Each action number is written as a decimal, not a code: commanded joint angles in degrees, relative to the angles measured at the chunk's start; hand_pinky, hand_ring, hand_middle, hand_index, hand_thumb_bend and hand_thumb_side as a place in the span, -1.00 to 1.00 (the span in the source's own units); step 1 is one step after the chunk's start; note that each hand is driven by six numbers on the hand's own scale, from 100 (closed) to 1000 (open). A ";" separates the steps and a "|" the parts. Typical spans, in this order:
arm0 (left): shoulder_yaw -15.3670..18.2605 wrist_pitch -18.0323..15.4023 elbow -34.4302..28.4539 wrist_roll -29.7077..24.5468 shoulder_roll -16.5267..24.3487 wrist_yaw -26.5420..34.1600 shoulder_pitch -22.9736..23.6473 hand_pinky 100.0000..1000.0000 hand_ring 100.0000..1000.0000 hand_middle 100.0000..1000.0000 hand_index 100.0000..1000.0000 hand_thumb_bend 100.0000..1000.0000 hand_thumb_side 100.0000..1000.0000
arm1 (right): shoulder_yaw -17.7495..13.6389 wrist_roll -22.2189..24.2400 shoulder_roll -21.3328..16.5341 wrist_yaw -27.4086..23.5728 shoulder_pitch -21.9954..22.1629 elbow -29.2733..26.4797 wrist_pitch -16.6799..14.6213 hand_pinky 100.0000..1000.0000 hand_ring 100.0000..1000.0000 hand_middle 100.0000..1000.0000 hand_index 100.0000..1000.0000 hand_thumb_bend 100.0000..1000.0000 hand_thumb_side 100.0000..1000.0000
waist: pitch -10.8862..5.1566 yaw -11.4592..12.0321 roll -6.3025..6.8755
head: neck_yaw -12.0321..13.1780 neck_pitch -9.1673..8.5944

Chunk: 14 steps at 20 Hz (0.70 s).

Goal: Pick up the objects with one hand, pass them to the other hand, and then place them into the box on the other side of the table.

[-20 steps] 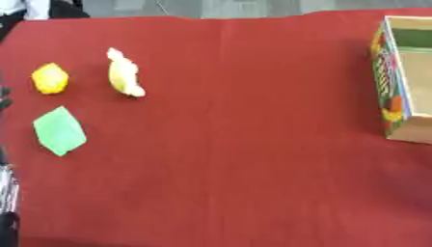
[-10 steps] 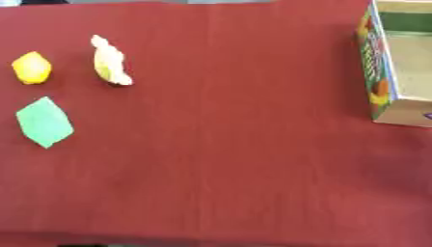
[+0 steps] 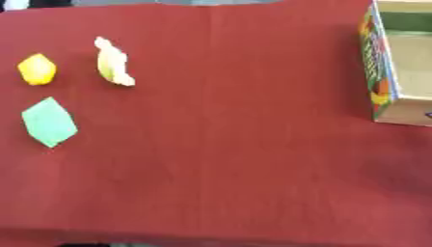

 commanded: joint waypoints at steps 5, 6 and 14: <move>-5.69 6.37 -0.48 -12.53 14.58 -1.47 -1.67 0.68 0.61 0.47 0.71 0.43 -0.06 | 0.25 0.35 -2.07 0.79 0.23 -1.27 -0.40 0.71 0.75 0.49 0.70 -1.00 -0.12 | -1.26 -0.07 0.24 | 4.27 -0.53; -6.36 6.90 -0.35 -14.61 15.35 -1.73 -1.86 0.69 0.62 0.48 0.71 0.47 -0.09 | 0.34 0.43 -2.02 0.94 0.27 -1.27 -0.35 0.71 0.75 0.49 0.70 -1.00 -0.12 | -1.24 -0.13 0.27 | 4.91 -0.62; -10.23 9.39 1.88 -28.07 18.67 -6.17 -4.02 0.72 0.66 0.51 0.68 0.65 -0.27 | 0.87 0.72 -1.92 1.73 0.31 -1.27 -0.19 0.71 0.75 0.49 0.70 -1.00 -0.12 | -1.14 -0.49 0.42 | 5.82 -1.09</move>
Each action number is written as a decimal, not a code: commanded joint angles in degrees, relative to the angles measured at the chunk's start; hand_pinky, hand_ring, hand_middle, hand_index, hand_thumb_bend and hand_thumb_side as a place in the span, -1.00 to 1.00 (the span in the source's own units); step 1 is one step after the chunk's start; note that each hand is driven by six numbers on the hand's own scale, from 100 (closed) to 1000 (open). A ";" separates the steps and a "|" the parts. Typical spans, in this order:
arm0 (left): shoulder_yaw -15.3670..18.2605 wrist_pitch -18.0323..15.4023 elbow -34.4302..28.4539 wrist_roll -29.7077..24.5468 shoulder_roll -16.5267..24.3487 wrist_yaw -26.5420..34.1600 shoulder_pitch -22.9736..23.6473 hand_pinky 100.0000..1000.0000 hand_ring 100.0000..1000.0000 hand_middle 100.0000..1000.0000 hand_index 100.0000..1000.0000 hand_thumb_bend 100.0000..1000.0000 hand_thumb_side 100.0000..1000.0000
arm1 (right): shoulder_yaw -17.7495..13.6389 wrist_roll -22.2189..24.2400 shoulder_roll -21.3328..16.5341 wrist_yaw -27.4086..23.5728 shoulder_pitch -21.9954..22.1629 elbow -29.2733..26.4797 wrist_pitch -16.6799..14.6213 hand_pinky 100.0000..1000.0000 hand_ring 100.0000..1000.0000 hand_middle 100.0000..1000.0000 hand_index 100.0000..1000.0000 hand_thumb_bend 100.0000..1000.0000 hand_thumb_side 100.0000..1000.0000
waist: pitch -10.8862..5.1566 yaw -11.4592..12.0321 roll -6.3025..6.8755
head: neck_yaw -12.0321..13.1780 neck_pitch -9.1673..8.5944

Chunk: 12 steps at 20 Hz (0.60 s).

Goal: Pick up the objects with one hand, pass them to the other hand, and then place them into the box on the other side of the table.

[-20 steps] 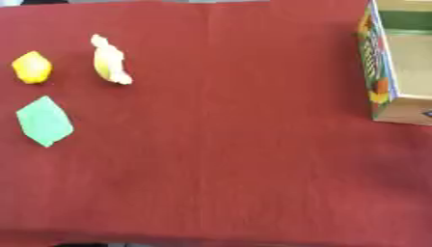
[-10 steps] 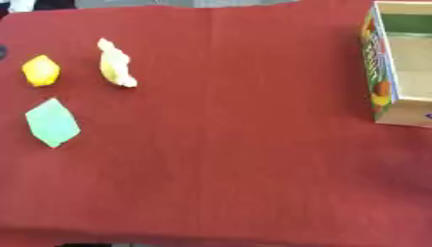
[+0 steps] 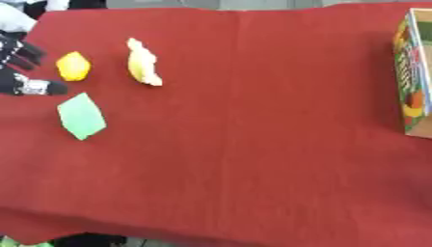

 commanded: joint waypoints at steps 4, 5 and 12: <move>-1.46 1.16 2.09 -6.83 3.56 -3.49 -1.86 0.74 0.69 0.53 0.69 0.68 -0.32 | 0.08 0.41 -1.56 0.36 -0.34 -1.27 0.01 0.71 0.75 0.49 0.70 -1.00 -0.12 | -1.02 -0.17 -0.08 | -0.36 -0.71; -1.86 1.44 2.60 -7.65 3.53 -4.03 -2.18 0.74 0.68 0.53 0.69 0.68 -0.32 | 0.14 0.47 -1.53 0.36 -0.39 -1.27 0.07 0.71 0.75 0.49 0.70 -1.00 -0.11 | -1.00 -0.23 -0.10 | -0.45 -0.80; -4.88 2.47 6.79 -12.35 2.76 -9.16 -5.25 0.76 0.70 0.53 0.67 0.71 -0.44 | 0.44 0.78 -1.33 0.49 -0.48 -1.27 0.25 0.71 0.75 0.48 0.70 -1.00 -0.10 | -0.98 -0.59 -0.13 | 0.15 -0.95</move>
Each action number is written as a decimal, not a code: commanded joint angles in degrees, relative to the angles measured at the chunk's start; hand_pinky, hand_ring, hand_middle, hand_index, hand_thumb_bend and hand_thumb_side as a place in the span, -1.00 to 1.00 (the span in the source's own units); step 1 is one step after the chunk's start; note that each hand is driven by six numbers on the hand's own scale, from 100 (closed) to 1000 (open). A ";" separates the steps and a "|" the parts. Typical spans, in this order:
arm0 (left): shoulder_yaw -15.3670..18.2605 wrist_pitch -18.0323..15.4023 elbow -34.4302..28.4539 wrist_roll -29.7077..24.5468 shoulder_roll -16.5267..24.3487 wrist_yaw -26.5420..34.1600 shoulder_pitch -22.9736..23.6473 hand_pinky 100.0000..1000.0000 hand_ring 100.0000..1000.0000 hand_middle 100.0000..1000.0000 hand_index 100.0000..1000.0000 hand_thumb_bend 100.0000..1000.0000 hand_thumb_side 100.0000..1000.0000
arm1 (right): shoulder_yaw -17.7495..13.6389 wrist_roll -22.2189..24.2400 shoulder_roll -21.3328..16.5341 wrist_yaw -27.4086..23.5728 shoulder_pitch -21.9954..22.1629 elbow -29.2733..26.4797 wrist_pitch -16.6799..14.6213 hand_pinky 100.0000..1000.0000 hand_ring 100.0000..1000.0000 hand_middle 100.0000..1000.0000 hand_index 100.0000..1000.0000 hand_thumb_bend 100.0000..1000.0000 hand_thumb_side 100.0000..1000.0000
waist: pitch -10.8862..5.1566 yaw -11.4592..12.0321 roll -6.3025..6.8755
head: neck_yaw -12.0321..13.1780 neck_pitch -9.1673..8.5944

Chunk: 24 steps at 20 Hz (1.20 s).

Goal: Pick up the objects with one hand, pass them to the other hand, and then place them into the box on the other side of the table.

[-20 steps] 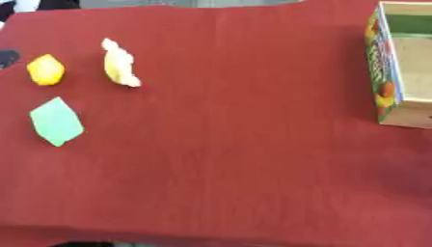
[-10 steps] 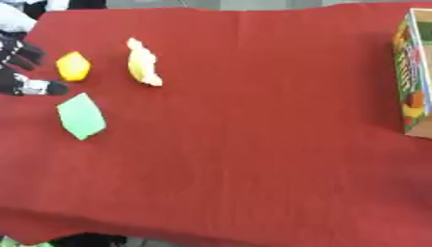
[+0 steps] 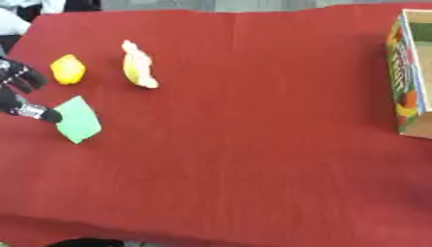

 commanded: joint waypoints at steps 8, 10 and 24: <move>-4.59 1.94 4.24 -2.72 -0.83 -10.47 -5.32 0.67 0.63 0.45 0.60 0.73 -0.49 | 0.27 0.66 -0.72 0.71 -0.69 -1.27 1.04 0.71 0.75 0.48 0.70 -1.00 -0.06 | -0.94 -0.42 0.20 | 0.99 0.15; -5.52 2.13 4.84 -3.26 -1.85 -11.71 -6.36 0.66 0.62 0.44 0.58 0.72 -0.49 | 0.33 0.75 -0.43 0.85 -0.75 -1.27 1.41 0.71 0.75 0.48 0.70 -1.00 -0.05 | -0.92 -0.50 0.25 | 1.12 0.36; -8.58 1.50 8.86 -4.53 -6.78 -17.90 -11.23 0.68 0.66 0.50 0.74 0.79 -0.50 | 0.64 1.09 0.85 1.77 -0.57 -1.27 2.63 0.71 0.74 0.47 0.70 -1.00 -0.02 | -1.03 -0.92 0.23 | -0.46 -0.15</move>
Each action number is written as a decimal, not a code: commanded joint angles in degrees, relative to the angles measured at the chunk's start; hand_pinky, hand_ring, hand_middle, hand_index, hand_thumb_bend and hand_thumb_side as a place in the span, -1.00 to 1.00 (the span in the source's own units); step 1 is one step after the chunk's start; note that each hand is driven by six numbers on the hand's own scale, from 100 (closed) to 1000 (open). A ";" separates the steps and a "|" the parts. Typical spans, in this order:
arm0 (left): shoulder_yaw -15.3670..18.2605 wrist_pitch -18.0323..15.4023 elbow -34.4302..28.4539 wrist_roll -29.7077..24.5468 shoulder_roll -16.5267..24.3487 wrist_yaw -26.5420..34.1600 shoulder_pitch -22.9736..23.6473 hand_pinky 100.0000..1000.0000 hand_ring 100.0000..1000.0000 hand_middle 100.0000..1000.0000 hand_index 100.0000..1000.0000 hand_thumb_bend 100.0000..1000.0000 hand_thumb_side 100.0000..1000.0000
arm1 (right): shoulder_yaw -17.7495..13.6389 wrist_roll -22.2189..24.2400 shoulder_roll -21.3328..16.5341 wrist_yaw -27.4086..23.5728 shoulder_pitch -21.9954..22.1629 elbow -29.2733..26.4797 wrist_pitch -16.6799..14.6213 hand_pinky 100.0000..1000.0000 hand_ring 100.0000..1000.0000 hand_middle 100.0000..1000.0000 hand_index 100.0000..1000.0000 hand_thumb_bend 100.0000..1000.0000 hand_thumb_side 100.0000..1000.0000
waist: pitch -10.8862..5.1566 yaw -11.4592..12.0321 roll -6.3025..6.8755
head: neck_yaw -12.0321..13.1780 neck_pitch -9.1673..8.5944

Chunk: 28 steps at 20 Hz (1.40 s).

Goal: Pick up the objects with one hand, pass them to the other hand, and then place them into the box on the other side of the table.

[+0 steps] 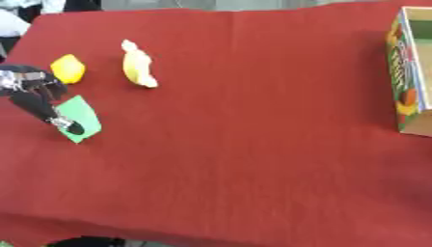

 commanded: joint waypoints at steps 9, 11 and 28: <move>-1.22 -1.92 5.28 -1.09 -2.86 -6.92 -4.45 0.65 0.63 0.46 0.62 0.77 -0.52 | 0.15 0.32 -0.11 0.56 -0.39 -1.27 0.43 0.71 0.74 0.47 0.70 -1.00 -0.01 | -0.68 0.00 -0.37 | 0.05 -0.50; -1.36 -2.46 6.16 -1.30 -3.54 -7.61 -4.89 0.64 0.62 0.45 0.59 0.72 -0.55 | 0.18 0.37 0.01 0.66 -0.37 -1.27 0.49 0.72 0.74 0.47 0.70 -1.00 -0.01 | -0.65 -0.02 -0.43 | 0.09 -0.65; -1.56 -3.63 8.03 -3.61 -4.90 -9.65 -5.30 0.66 0.66 0.50 0.46 0.31 -0.84 | 0.15 0.18 0.64 1.16 0.03 -1.27 0.82 0.72 0.74 0.47 0.70 -1.00 0.02 | -0.81 -0.17 -0.19 | 0.53 -0.89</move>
